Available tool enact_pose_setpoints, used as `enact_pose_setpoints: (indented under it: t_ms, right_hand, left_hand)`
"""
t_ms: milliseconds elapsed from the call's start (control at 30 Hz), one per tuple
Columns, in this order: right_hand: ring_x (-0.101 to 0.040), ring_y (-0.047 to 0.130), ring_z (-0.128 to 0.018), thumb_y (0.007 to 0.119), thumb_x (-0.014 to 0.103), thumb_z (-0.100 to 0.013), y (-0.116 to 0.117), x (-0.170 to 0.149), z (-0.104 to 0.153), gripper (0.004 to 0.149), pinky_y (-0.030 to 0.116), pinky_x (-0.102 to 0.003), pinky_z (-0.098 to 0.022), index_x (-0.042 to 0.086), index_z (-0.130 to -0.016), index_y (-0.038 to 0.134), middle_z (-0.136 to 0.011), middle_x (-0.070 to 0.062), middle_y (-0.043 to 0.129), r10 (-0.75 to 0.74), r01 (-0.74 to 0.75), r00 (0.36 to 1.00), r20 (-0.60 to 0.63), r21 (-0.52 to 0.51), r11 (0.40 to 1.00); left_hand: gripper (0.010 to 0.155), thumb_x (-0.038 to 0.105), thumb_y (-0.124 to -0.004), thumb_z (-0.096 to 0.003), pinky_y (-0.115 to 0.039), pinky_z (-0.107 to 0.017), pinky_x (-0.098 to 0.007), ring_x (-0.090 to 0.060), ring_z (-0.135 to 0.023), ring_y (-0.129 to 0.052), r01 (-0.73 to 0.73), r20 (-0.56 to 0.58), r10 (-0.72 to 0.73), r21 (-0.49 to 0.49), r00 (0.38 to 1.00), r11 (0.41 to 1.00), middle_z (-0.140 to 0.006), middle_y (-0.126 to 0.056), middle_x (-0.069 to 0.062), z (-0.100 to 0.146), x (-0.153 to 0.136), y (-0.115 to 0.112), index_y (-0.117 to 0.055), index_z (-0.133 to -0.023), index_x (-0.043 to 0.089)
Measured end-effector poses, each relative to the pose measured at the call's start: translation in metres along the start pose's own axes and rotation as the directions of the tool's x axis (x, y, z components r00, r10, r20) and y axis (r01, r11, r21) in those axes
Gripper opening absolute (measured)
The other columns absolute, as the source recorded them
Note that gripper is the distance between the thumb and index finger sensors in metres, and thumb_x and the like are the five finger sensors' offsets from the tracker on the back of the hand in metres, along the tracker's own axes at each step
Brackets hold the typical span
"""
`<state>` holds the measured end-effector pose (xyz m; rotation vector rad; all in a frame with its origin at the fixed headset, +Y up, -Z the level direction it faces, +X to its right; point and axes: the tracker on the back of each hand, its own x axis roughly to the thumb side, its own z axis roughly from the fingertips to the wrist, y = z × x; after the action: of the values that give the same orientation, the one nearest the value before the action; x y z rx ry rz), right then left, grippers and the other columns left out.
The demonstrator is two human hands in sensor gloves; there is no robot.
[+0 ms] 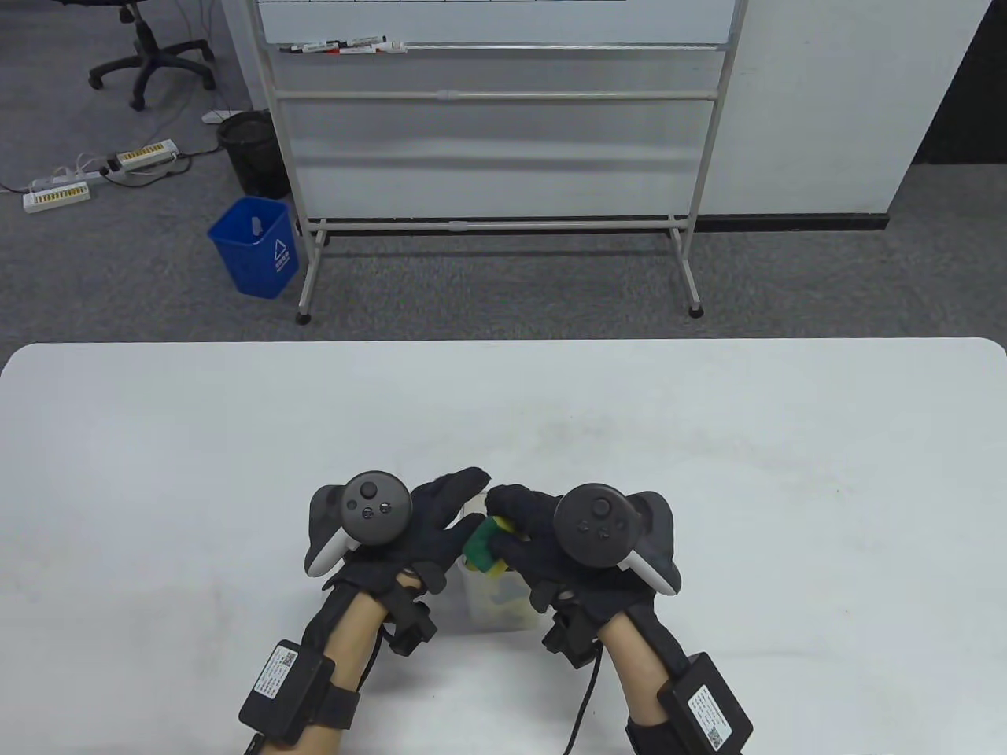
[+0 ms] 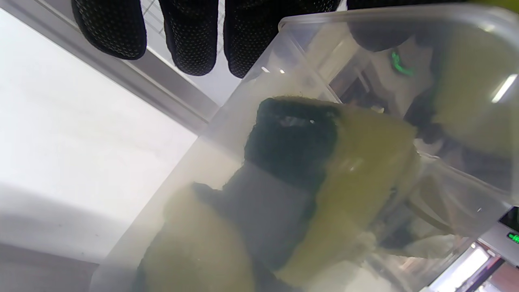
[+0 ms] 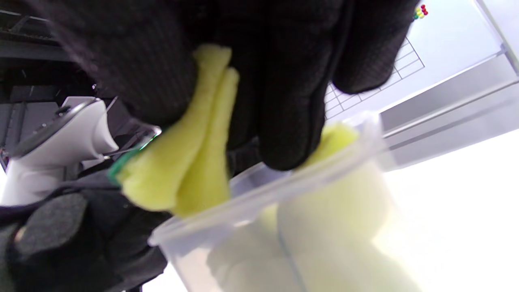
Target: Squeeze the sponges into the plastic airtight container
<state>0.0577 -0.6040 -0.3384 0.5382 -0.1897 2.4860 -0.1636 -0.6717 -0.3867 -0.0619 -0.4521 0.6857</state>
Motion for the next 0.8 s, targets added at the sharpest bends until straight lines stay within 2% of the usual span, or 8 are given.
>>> enact_pose_setpoints:
  t_ms: [67,200,467,800]
  right_hand:
    - [-0.025,0.108,-0.064,0.092,0.039,-0.041,0.0,0.0,0.0,0.056,0.073,-0.054,-0.066,0.022,-0.094,0.083,-0.073,-0.002,0.101,0.057,-0.057,0.998,-0.009,0.0,0.998]
    - [-0.025,0.108,-0.064,0.093,0.039,-0.041,0.004,-0.004,-0.002,0.055,0.073,-0.054,-0.066,0.022,-0.093,0.084,-0.073,-0.002,0.101,0.043,-0.043,0.999,-0.016,0.025,0.999]
    - [-0.024,0.108,-0.065,0.094,0.038,-0.04,0.016,0.007,-0.002,0.055,0.073,-0.054,-0.067,0.026,-0.092,0.084,-0.075,0.001,0.101,0.263,-0.263,0.965,-0.011,-0.018,0.965]
    - [-0.025,0.107,-0.07,0.098,0.034,-0.036,0.025,0.013,-0.004,0.051,0.069,-0.056,-0.07,0.028,-0.086,0.087,-0.079,0.0,0.102,0.371,-0.371,0.929,-0.001,-0.001,0.929]
  left_hand:
    - [0.067,0.057,-0.066,-0.0516,-0.062,-0.072,-0.066,-0.038,-0.107,-0.065,-0.004,-0.001,0.004,0.0,1.0,1.0,-0.119,-0.064,-0.004,0.0,0.0,0.0,-0.052,-0.111,0.028]
    - [0.067,0.056,-0.066,-0.0515,-0.062,-0.072,-0.066,-0.038,-0.107,-0.065,-0.01,-0.003,0.01,-0.001,1.0,1.0,-0.118,-0.064,-0.004,0.0,0.0,0.0,-0.053,-0.111,0.028]
    - [0.067,0.056,-0.066,-0.0518,-0.062,-0.072,-0.066,-0.038,-0.107,-0.065,-0.021,-0.007,0.021,-0.008,1.0,1.0,-0.119,-0.064,-0.005,0.0,0.0,0.0,-0.052,-0.111,0.028]
    - [0.067,0.056,-0.066,-0.0519,-0.062,-0.072,-0.066,-0.038,-0.107,-0.065,-0.021,-0.007,0.021,-0.01,1.0,1.0,-0.119,-0.064,-0.005,-0.001,0.0,-0.001,-0.052,-0.111,0.028]
